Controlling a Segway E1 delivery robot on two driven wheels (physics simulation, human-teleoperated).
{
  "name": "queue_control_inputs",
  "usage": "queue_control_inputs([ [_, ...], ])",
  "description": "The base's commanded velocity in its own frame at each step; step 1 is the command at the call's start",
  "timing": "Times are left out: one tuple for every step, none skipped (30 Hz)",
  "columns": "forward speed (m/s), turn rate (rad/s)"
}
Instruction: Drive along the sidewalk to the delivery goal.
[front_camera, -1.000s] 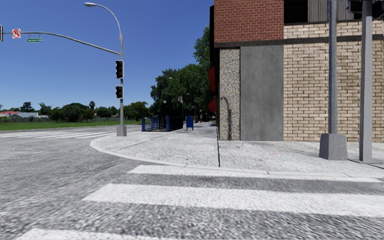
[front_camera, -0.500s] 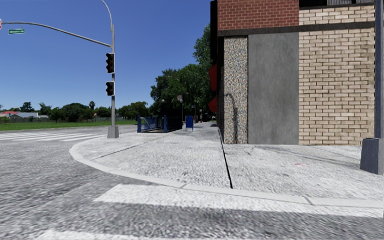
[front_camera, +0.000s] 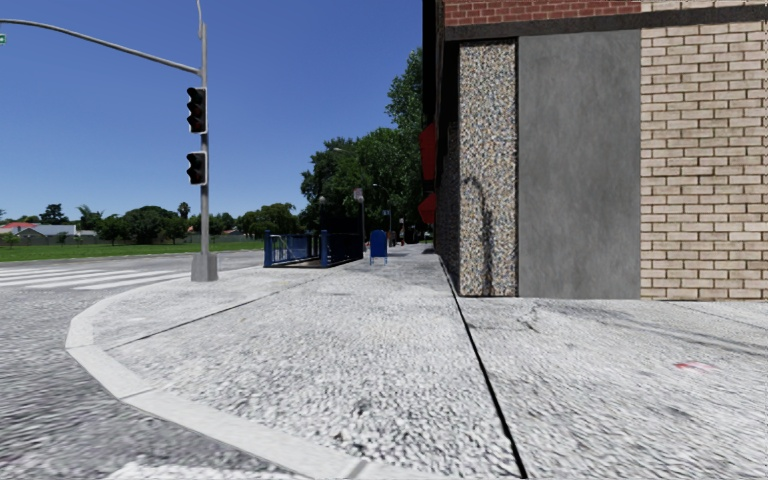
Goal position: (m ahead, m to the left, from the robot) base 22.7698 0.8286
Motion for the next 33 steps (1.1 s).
queue_control_inputs([
  [2.0,0.0],
  [2.0,0.0],
  [2.0,0.0],
  [2.0,0.0],
  [2.0,0.0],
  [2.0,0.0],
  [2.0,0.0],
  [2.0,0.0],
  [2.0,0.0],
  [1.94,0.0],
  [1.72,0.0],
  [1.49,0.0],
  [1.34,0.0],
  [1.34,0.0],
  [1.3,0.0],
  [1.29,0.0],
  [1.28,0.0],
  [1.28,0.0],
  [1.28,0.0],
  [1.28,0.0],
  [1.28,0.0],
  [1.28,0.0],
  [1.28,0.0],
  [1.28,0.0],
  [1.28,0.0],
  [1.28,0.0],
  [1.28,0.0],
  [1.28,0.0],
  [1.28,0.0],
  [1.28,0.0],
  [1.28,0.0],
  [1.28,0.0],
  [1.28,0.0],
])
